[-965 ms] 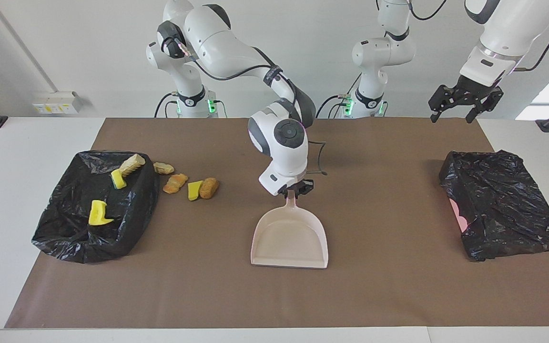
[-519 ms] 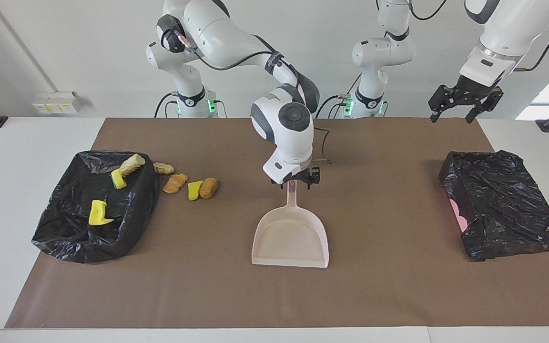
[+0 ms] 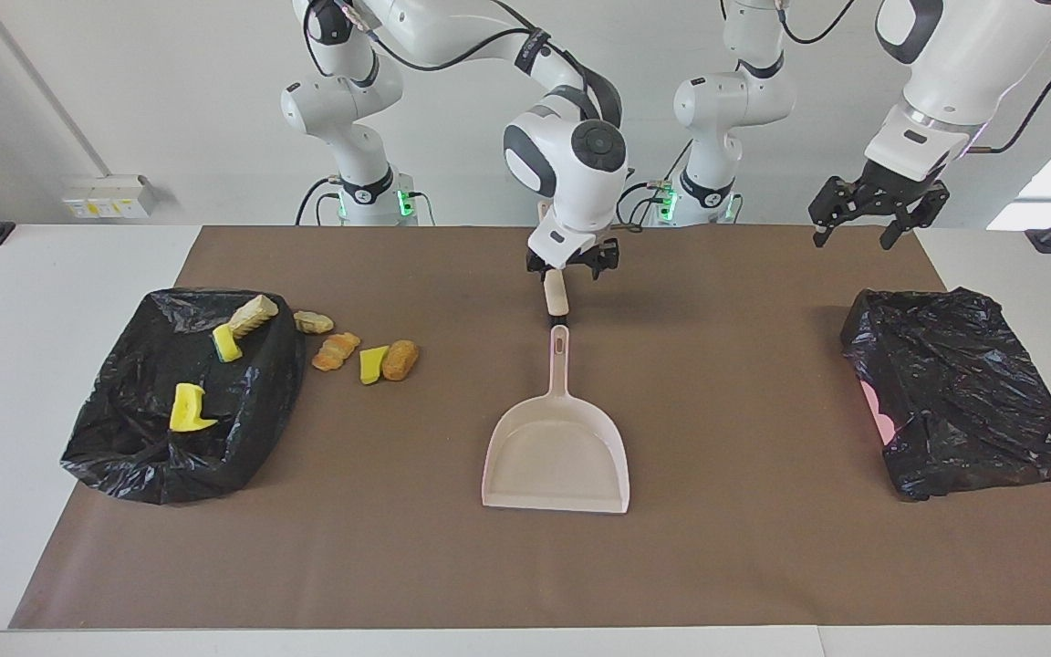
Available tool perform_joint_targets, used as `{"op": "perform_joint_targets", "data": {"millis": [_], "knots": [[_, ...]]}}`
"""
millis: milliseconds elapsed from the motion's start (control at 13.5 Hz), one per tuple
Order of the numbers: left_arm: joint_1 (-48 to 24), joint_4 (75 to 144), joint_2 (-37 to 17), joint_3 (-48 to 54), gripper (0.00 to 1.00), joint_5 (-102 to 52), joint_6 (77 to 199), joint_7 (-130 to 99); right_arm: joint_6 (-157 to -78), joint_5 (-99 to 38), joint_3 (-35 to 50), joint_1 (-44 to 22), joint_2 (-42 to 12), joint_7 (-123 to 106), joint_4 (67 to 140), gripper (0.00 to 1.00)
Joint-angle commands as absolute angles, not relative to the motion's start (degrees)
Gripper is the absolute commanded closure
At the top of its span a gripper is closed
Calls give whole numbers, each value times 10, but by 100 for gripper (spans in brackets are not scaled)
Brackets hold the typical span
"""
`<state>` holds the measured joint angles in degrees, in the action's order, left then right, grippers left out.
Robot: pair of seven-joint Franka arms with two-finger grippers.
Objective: Sweep and dump trash in bin
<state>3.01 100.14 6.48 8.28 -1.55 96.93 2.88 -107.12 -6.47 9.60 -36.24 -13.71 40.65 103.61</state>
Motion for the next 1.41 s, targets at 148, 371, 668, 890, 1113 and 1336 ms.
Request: {"op": "perform_joint_targets", "data": {"millis": [148,371,668,890,1113,1336], "knots": [[-70,1019,5,77,0,-19,1107,-32,-1220,-112,98,-429,20,439,1290,0],[-124,1013,-48,77,0,-24,1194,-151,-1249,-113,98,-460,67,478,1360,0],[-203,1001,-129,79,0,-29,1274,-182,-1269,-133,98,-472,78,506,1380,0],[-248,1005,-163,79,0,-42,1307,-193,-1301,-133,98,-473,62,498,1383,0],[-268,1020,-171,80,0,-43,1313,-202,-1314,-121,96,-472,38,466,1379,0],[-268,1023,-184,79,0,-43,1318,-202,-1325,-121,95,-461,25,444,1374,28]]}}
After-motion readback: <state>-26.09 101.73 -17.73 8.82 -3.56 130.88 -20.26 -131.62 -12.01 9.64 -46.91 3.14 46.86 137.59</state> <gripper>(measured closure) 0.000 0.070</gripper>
